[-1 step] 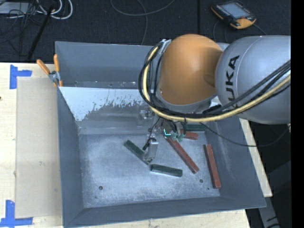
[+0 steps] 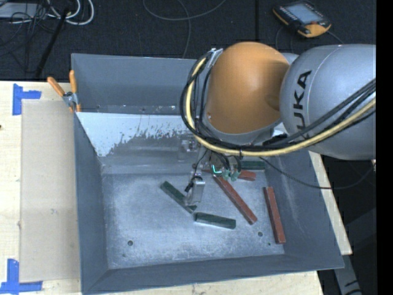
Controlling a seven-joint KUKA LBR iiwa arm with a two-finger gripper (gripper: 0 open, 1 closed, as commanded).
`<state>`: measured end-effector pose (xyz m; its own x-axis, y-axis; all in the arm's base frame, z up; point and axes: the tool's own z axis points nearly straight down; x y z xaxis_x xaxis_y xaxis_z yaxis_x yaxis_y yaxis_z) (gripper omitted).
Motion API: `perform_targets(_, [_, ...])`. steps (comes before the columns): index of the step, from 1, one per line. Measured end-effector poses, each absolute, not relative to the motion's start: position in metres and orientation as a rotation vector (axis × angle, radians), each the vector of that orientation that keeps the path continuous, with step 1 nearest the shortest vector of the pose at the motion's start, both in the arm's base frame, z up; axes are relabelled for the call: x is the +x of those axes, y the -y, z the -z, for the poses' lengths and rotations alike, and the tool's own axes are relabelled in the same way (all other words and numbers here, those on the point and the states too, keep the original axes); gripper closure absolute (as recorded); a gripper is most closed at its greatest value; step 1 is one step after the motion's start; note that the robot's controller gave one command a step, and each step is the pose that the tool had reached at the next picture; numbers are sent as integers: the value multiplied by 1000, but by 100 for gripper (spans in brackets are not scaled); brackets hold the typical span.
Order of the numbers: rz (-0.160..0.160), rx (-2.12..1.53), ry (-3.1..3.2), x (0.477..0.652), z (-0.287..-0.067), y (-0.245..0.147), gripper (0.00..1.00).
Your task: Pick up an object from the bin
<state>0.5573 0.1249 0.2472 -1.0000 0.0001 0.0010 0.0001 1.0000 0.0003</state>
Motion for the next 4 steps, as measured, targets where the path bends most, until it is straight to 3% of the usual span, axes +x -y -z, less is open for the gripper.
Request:
perform_targets(1, [1, 92, 3145, 556, -210, -127, 0])
perform_targets(2, [0, 122, 3140, 555, -197, -127, 0])
perform_targets(3, [-4, 213, 3125, 551, -189, -98, 0])
perform_targets(4, [0, 691, 3069, 559, -162, -73, 0])
